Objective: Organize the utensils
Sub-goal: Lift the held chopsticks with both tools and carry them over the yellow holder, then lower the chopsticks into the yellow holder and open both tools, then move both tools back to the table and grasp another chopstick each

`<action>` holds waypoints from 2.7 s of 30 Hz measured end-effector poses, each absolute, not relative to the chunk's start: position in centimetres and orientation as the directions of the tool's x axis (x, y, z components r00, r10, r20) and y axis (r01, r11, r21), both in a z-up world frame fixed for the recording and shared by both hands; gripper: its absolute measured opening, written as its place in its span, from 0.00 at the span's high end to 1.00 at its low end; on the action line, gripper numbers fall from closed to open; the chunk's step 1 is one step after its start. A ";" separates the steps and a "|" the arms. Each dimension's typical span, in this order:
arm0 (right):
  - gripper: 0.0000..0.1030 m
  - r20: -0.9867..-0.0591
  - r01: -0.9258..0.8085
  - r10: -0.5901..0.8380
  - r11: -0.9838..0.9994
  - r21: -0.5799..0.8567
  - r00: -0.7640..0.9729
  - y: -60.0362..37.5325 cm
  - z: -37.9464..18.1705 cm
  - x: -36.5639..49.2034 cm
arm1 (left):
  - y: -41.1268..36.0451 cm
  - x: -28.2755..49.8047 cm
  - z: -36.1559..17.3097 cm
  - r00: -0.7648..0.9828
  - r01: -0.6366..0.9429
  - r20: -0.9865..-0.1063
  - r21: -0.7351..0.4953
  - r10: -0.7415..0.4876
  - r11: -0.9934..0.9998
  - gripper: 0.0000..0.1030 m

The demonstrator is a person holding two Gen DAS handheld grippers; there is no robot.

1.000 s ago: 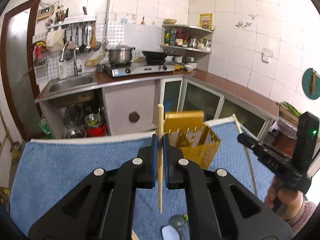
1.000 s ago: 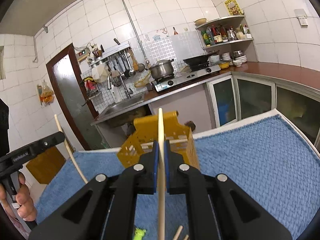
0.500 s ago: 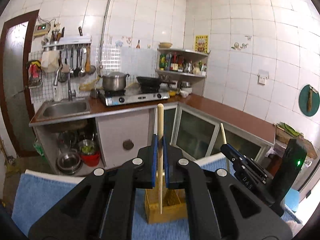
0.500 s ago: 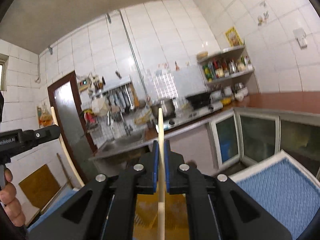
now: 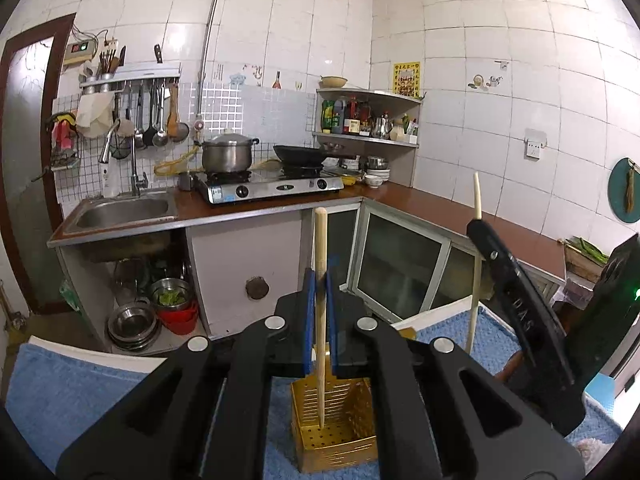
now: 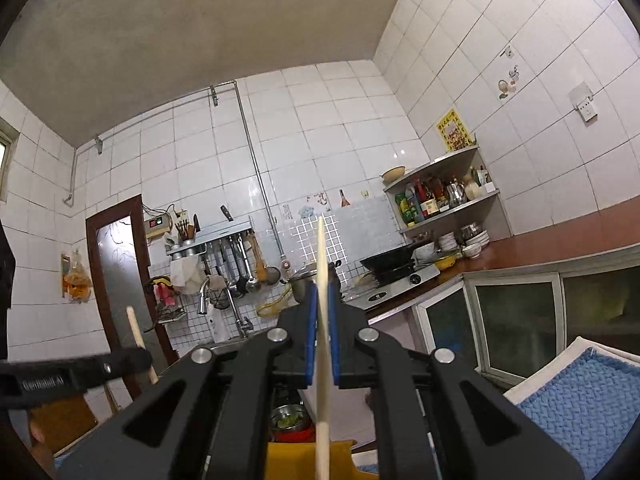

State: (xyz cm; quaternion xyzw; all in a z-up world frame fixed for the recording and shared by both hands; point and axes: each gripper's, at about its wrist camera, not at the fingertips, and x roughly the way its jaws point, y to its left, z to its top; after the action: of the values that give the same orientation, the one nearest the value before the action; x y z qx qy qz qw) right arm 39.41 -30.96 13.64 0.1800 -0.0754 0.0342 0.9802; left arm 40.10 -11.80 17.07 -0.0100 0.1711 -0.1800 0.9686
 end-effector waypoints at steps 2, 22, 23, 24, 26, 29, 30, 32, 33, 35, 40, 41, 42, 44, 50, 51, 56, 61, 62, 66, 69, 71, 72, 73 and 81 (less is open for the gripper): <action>0.94 0.169 -0.087 0.029 0.935 0.344 0.985 -30.8 13.5 39.7 | -11.8 40.4 16.3 0.878 0.342 -0.331 -0.075 -0.347 0.937 0.96; 0.94 0.172 0.060 -0.094 0.980 0.189 0.981 -28.4 14.0 40.2 | -12.0 41.2 12.5 0.863 0.339 -0.371 -0.081 -0.344 0.937 0.96; 0.94 0.170 0.062 -0.093 0.982 0.178 0.981 -28.1 13.9 40.2 | -11.9 41.2 12.3 0.860 0.340 -0.375 -0.086 -0.346 0.937 0.96; 0.94 0.171 0.059 -0.088 0.984 0.169 0.981 -27.9 13.9 40.1 | -11.8 41.3 12.1 0.857 0.340 -0.380 -0.092 -0.349 0.936 0.96; 0.94 0.170 0.053 -0.078 0.988 0.145 0.982 -27.6 14.0 39.9 | -11.6 41.3 11.8 0.855 0.340 -0.384 -0.096 -0.350 0.936 0.96; 0.94 0.168 0.046 -0.069 0.989 0.138 0.983 -27.5 13.7 39.5 | -11.4 41.3 11.3 0.851 0.338 -0.392 -0.099 -0.349 0.936 0.96; 0.94 0.161 0.043 -0.065 0.989 0.138 0.985 -27.5 13.5 39.6 | -11.4 41.3 11.2 0.850 0.338 -0.395 -0.100 -0.349 0.936 0.96; 0.94 0.146 0.043 -0.063 0.990 0.134 0.987 -27.6 13.0 39.6 | -11.2 41.3 10.9 0.849 0.335 -0.399 -0.104 -0.348 0.936 0.96; 0.94 0.139 0.041 -0.060 0.990 0.134 0.988 -27.7 12.8 39.5 | -11.0 41.3 10.8 0.848 0.334 -0.400 -0.106 -0.348 0.937 0.96; 0.94 0.136 0.036 -0.055 0.990 0.137 0.989 -27.8 12.3 39.4 | -10.9 41.3 10.7 0.847 0.334 -0.403 -0.107 -0.348 0.936 0.96; 0.94 0.115 0.032 -0.046 0.992 0.121 0.992 -28.0 11.5 39.0 | -10.8 41.0 10.1 0.849 0.329 -0.403 -0.100 -0.341 0.939 0.96; 0.94 0.110 0.031 -0.044 0.993 0.117 0.993 -28.0 11.3 38.9 | -10.7 40.9 10.0 0.854 0.324 -0.398 -0.096 -0.335 0.941 0.96; 0.94 0.103 0.031 -0.043 0.993 0.117 0.994 -28.1 11.1 38.7 | -10.6 40.8 9.9 0.855 0.323 -0.396 -0.097 -0.334 0.941 0.96; 0.94 0.091 0.029 -0.039 0.993 0.118 0.995 -28.3 10.9 38.5 | -10.4 40.6 9.9 0.854 0.323 -0.395 -0.105 -0.338 0.941 0.96; 0.94 0.060 0.016 -0.023 0.993 0.117 0.998 -28.6 9.8 37.3 | -10.4 39.7 10.0 0.853 0.326 -0.397 -0.098 -0.338 0.940 0.96; 0.94 0.053 0.015 -0.021 0.993 0.119 0.998 -28.6 9.7 37.1 | -10.4 39.6 10.0 0.854 0.326 -0.398 -0.097 -0.336 0.941 0.96; 0.94 0.007 0.012 -0.013 0.993 0.118 1.000 -28.8 8.8 36.5 | -10.0 39.3 10.0 0.851 0.319 -0.407 -0.102 -0.332 0.942 0.96; 0.94 -0.056 0.017 -0.011 0.994 0.110 0.998 -28.7 8.1 36.3 | -9.8 38.9 9.8 0.847 0.319 -0.413 -0.110 -0.335 0.941 0.95; 0.94 -0.071 0.018 -0.010 0.994 0.112 0.997 -28.7 8.0 36.3 | -9.7 38.7 9.8 0.848 0.312 -0.414 -0.114 -0.331 0.943 0.95; 0.93 -0.152 0.023 -0.005 0.993 0.119 0.988 -29.0 7.7 36.2 | -9.2 38.0 10.1 0.835 0.318 -0.430 -0.130 -0.343 0.939 0.86; 0.64 -0.192 0.032 -0.010 0.993 0.114 0.981 -29.2 7.7 35.6 | -8.7 36.8 10.5 0.844 0.300 -0.428 -0.122 -0.323 0.946 0.62; 0.45 -0.207 0.046 -0.019 0.991 0.127 0.978 -29.4 7.8 34.7 | -8.2 35.7 10.8 0.850 0.293 -0.423 -0.118 -0.315 0.949 0.53; 0.45 -0.206 0.043 -0.016 0.991 0.128 0.978 -29.4 7.9 34.3 | -7.9 35.3 10.9 0.848 0.294 -0.425 -0.121 -0.317 0.948 0.48; 0.45 -0.211 0.043 -0.017 0.992 0.119 0.977 -29.3 8.1 33.8 | -7.7 34.8 11.0 0.847 0.294 -0.426 -0.123 -0.318 0.948 0.43; 0.30 -0.288 0.060 -0.043 0.997 0.049 0.957 -29.0 7.8 29.6 | -4.9 29.6 9.9 0.869 0.217 -0.437 -0.086 -0.233 0.972 0.05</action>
State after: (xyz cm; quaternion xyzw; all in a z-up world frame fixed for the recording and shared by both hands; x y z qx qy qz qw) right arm 29.57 -29.02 7.83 0.0286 0.1449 -0.0261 0.9887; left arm 29.59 -4.93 9.94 -0.0170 0.2280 -0.1163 0.9665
